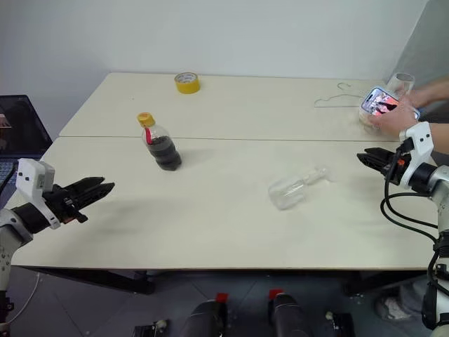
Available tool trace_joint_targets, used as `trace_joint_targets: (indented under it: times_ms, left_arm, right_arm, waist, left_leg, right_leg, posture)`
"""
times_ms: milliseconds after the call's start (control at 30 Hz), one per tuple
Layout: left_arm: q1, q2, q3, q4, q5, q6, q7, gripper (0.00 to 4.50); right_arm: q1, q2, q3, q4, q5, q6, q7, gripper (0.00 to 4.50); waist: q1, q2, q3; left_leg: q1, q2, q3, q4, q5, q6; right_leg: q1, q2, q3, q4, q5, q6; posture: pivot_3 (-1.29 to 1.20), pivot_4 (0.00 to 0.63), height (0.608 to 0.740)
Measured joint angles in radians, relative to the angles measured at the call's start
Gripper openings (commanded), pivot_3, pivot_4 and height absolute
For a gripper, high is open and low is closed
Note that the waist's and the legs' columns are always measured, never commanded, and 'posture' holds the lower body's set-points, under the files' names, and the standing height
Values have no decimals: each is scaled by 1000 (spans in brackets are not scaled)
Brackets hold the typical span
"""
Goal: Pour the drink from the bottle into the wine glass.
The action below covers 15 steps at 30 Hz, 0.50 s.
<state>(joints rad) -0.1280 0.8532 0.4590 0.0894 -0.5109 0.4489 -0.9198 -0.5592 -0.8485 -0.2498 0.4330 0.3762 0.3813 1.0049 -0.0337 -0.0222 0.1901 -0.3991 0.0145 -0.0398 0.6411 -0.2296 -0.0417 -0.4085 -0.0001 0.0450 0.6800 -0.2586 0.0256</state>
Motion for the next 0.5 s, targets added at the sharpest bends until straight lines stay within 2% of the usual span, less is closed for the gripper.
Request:
trace_joint_targets:
  times_ms: [500]
  left_arm:
    - [-21,-17,0,13,13,-25,40,1600]
  right_arm:
    - [0,0,0,-57,4,44,38,1462]
  waist:
    - [0,0,0]
  left_leg:
    - [0,0,0,1,0,0]
  right_leg:
    - [0,0,0,0,0,0]
  posture:
    - [0,150,740]
